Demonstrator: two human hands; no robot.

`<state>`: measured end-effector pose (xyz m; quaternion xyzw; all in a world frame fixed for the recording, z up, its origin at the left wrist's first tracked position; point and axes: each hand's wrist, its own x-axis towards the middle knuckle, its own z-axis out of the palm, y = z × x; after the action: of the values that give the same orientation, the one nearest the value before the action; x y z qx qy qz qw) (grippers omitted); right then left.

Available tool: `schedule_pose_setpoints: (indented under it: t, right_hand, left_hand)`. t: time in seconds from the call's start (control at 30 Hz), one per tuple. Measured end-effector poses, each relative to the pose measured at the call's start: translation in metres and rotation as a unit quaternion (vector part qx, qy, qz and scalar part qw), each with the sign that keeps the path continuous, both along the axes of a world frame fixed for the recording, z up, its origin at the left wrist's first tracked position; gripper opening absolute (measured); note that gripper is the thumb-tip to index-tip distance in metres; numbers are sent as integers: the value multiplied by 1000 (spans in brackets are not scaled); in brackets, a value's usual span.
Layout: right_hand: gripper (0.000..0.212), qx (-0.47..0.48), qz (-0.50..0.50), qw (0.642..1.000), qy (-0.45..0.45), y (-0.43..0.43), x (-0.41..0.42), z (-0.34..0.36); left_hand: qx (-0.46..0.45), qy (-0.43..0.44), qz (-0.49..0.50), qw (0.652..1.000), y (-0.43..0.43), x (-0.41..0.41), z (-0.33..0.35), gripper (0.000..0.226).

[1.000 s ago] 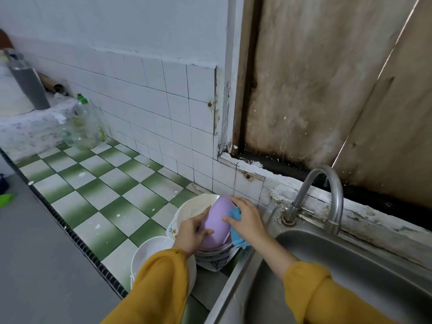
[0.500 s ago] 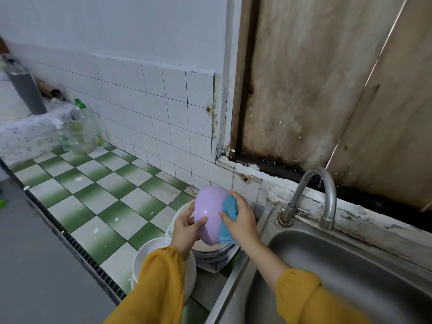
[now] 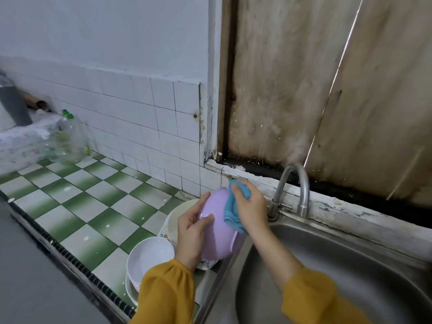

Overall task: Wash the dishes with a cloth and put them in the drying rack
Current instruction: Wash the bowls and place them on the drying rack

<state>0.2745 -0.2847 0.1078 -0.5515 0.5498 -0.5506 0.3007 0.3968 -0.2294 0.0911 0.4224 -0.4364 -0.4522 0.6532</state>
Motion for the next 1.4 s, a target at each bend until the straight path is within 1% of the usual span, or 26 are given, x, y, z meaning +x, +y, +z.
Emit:
schedule_pose_setpoints:
  t: [0.03,0.1,0.17,0.2,0.23,0.3,0.37,0.43,0.5,0.57,0.6,0.67,0.7,0.73,0.8,0.87,0.9,0.97,1.0,1.03,1.07,1.13,1.2,1.27,1.33,1.4]
  right_hand:
    - [22,-8,-1,1000,13,7,-3,4]
    - [37,-135,30,984,112,36,-4,9]
    - [35,-280,85,927,234,63,-3,3]
    - [33,-307,87,913,255,69,-9,1]
    - [31,-298,72,923,231,73,-17,5]
    - [22,-172,-5,984,53,70,-35,16]
    - [16,-56,-68,995,-41,71,-50,22]
    - [20,-146,-80,985,45,93,-53,24]
    - [27,-308,-26,932,188,120,-52,14]
    - [28,-364,4,899,243,129,-59,10]
    - [26,-346,-5,916,202,129,-65,12]
    - [18,-224,-58,973,-20,121,-78,27]
    - [18,-142,-83,980,-115,112,-85,35]
    - [20,-79,-106,981,-145,104,-89,43]
    - [18,-79,-133,985,-78,105,-89,50]
    - [24,-206,-94,972,60,124,-79,44]
    - [29,-270,-59,948,159,134,-73,39]
    - [34,-356,-10,865,354,149,-66,26]
    - [34,-368,-3,844,390,151,-68,20]
    - [34,-365,0,856,365,151,-72,15]
    - [32,-341,-6,895,286,150,-75,12]
    - [25,-238,-29,970,29,142,-82,15]
    - [21,-159,-45,981,-99,133,-81,29]
    - [21,-198,-45,979,-8,136,-74,37]
    - [28,-281,-6,951,128,145,-69,35]
    - [26,-305,46,934,181,145,-81,32]
  left_hand:
    - [-6,-13,2,1000,5,-4,3,61]
    - [-24,-39,3,999,17,-14,9,52]
    - [-54,-52,0,997,29,-20,11,40]
    - [-65,-49,-7,997,36,-23,12,42]
    - [-73,-42,-13,996,42,-24,13,48]
    - [-81,-33,-28,996,54,-27,17,63]
    - [-79,-32,-52,995,62,-35,21,66]
    - [-74,-20,-77,994,66,-44,24,62]
    - [-75,-9,-92,993,69,-54,29,55]
    - [-80,0,-107,991,74,-61,34,51]
    - [-84,5,-113,990,76,-64,37,52]
    - [-79,14,-110,991,81,-67,39,54]
    - [-70,15,-105,992,82,-69,39,52]
    - [-59,19,-102,993,83,-71,40,50]
    - [-35,28,-77,996,83,-77,42,48]
    - [-17,47,-50,998,82,-81,45,37]
    - [-3,72,-46,996,81,-83,48,30]
    - [42,152,-24,987,80,-83,53,24]
    - [60,195,-5,979,78,-80,56,20]
    - [70,223,13,972,74,-77,58,17]
    - [72,236,27,969,71,-75,60,16]
    - [66,229,37,970,70,-73,63,15]
    - [57,220,43,973,71,-77,64,16]
    - [57,220,62,972,72,-81,64,16]
    - [78,244,86,963,71,-81,64,14]
    - [106,271,93,952,71,-80,64,20]
